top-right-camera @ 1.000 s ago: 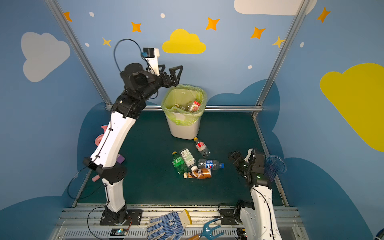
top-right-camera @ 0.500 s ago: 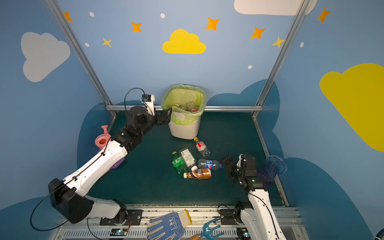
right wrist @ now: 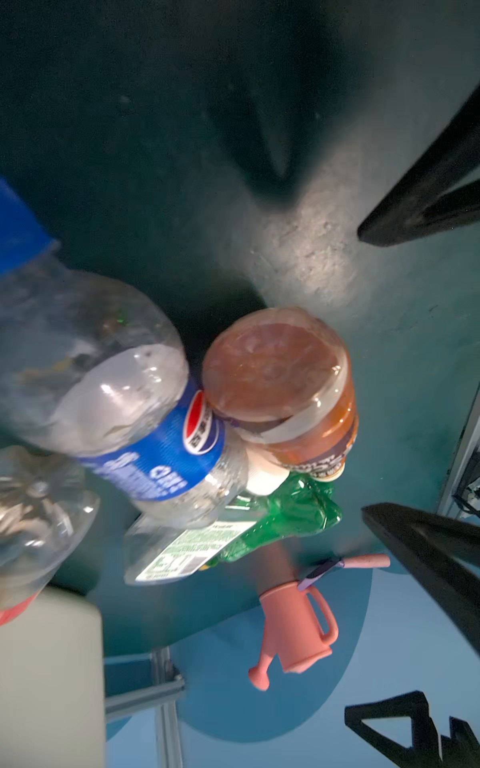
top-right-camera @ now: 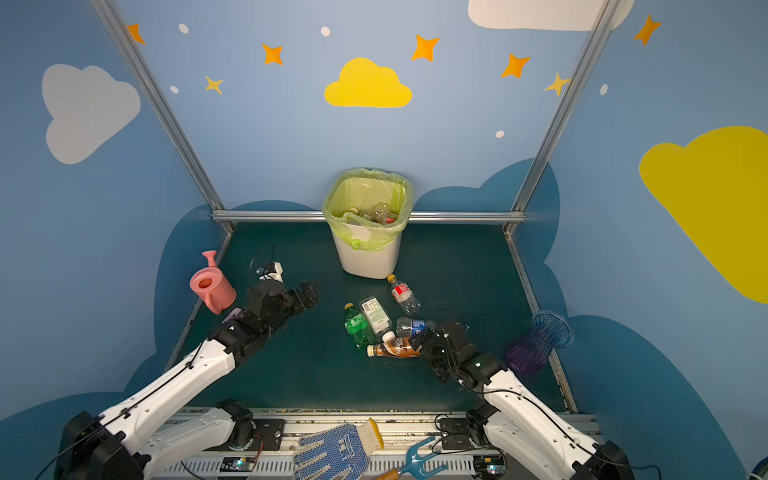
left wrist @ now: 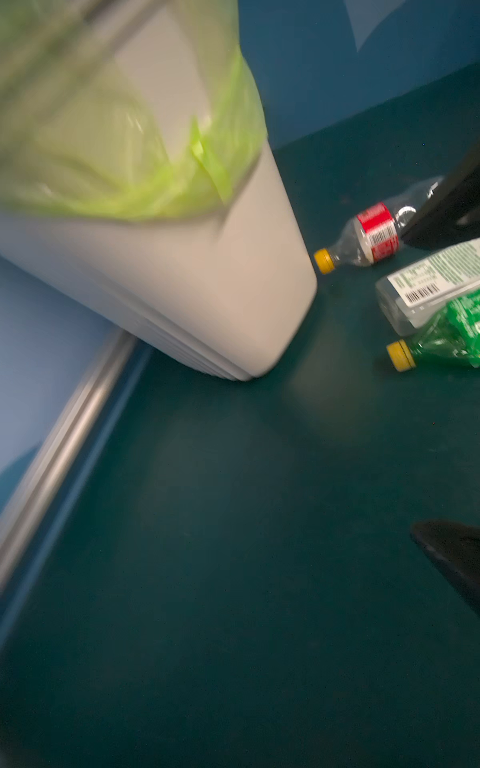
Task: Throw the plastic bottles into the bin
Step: 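Lower the right gripper onto the brown coffee bottle while the left gripper withdraws, then grasp the brown coffee bottle with the right gripper and lift it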
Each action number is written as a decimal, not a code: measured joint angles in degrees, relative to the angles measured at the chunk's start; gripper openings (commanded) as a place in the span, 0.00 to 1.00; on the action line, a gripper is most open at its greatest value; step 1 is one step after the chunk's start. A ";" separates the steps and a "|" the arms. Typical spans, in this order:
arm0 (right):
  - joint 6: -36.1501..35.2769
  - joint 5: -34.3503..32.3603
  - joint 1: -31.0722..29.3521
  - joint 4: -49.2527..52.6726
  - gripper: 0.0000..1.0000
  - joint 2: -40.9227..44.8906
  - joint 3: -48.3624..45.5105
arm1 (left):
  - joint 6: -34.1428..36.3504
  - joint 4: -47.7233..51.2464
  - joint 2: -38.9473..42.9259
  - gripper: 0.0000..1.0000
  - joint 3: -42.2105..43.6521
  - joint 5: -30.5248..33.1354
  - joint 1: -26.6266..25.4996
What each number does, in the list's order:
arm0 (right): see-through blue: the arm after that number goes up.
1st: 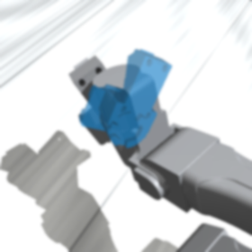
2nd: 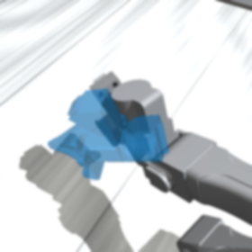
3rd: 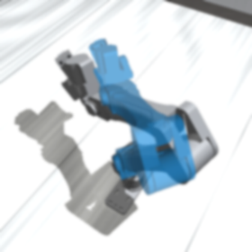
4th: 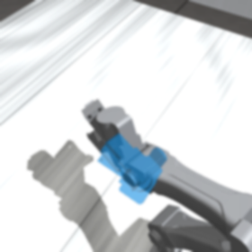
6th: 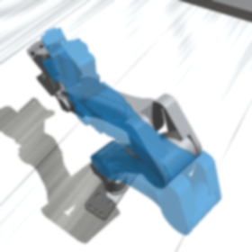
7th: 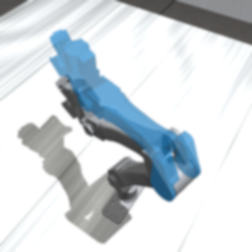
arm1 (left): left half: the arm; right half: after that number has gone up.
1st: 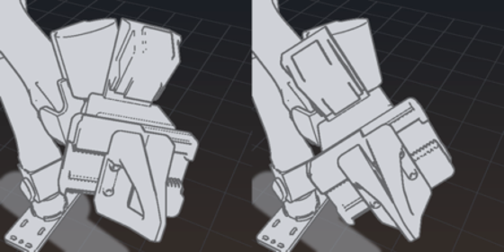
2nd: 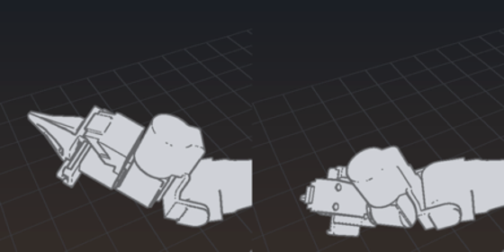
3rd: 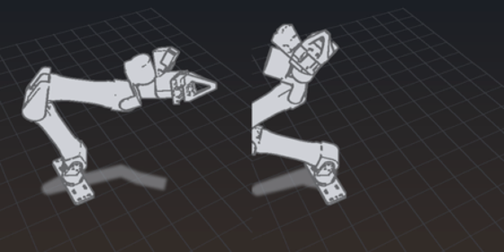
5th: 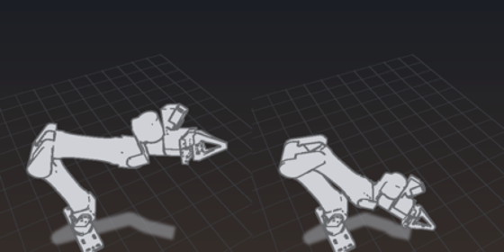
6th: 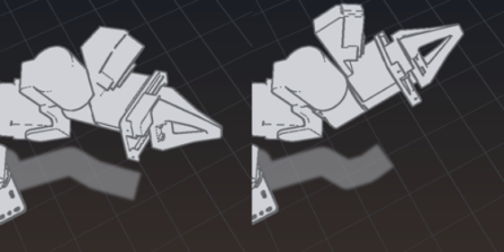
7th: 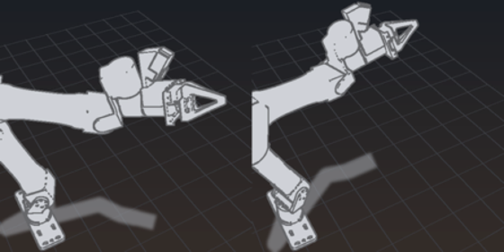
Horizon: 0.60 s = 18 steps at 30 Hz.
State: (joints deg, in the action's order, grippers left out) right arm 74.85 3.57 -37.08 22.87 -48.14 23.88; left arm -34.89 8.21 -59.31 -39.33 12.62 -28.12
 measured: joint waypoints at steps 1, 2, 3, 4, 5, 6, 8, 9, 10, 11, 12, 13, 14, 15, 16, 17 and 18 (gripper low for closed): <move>1.22 -0.94 -1.46 -0.11 0.96 -1.53 0.33 | -1.31 1.16 -0.07 1.00 0.63 0.07 0.00; 2.19 -1.81 -2.89 -0.42 0.96 -3.17 0.74 | -2.43 2.05 -0.11 1.00 1.03 0.11 0.00; 2.93 -2.43 -3.78 -0.74 0.96 -4.44 1.09 | -3.26 2.45 -0.11 1.00 1.29 0.13 0.00; 3.89 -3.15 -4.61 -1.31 0.96 -5.97 1.49 | -4.02 2.69 -0.11 1.00 1.53 0.11 0.00; 4.79 -3.82 -5.35 -2.03 0.96 -7.37 1.86 | -4.76 2.80 -0.11 1.00 1.77 0.11 0.00; 5.53 -4.39 -5.86 -2.56 0.96 -8.57 2.16 | -5.07 2.89 -0.11 1.00 1.88 0.11 0.00; 6.93 -5.53 -6.75 -3.72 0.97 -10.95 2.80 | -5.81 3.04 -0.02 1.00 2.19 0.11 0.00; 7.34 -6.01 -7.04 -4.07 0.97 -11.87 3.15 | -5.92 3.15 0.11 1.00 2.36 0.13 0.00; 7.69 -6.43 -7.26 -4.57 0.97 -12.83 3.56 | -5.95 3.26 0.31 1.00 2.51 0.13 0.00; 7.96 -6.86 -7.30 -4.81 0.97 -13.79 4.11 | -5.92 3.45 0.59 1.00 2.62 0.13 0.00; 8.33 -7.21 -7.39 -5.14 0.96 -14.67 4.63 | -5.90 3.63 0.79 1.00 2.62 0.15 0.00; 8.70 -7.50 -7.39 -5.38 0.96 -15.54 5.25 | -5.88 3.72 1.09 1.00 2.62 0.24 0.00; 8.96 -7.67 -7.41 -5.95 0.95 -16.52 5.84 | -5.86 3.72 1.38 1.00 2.67 0.39 0.00; 9.20 -7.72 -7.41 -6.43 0.94 -17.22 6.12 | -5.84 3.72 1.68 1.00 2.75 0.57 0.00; 9.55 -7.80 -7.43 -7.10 0.92 -18.03 6.34 | -5.84 3.72 1.99 1.00 2.99 0.76 0.00; 10.05 -7.91 -7.43 -7.61 0.90 -18.95 6.47 | -5.84 3.72 2.25 1.00 3.30 0.96 0.00; 10.34 -8.00 -7.43 -7.78 0.89 -19.69 6.62 | -5.84 3.78 2.45 1.00 3.61 1.09 0.00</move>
State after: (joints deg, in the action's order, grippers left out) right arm 85.19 -4.43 -44.51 15.09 -67.83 30.50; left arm -40.73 11.99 -56.86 -35.73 13.72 -28.12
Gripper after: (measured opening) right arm 0.912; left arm 0.997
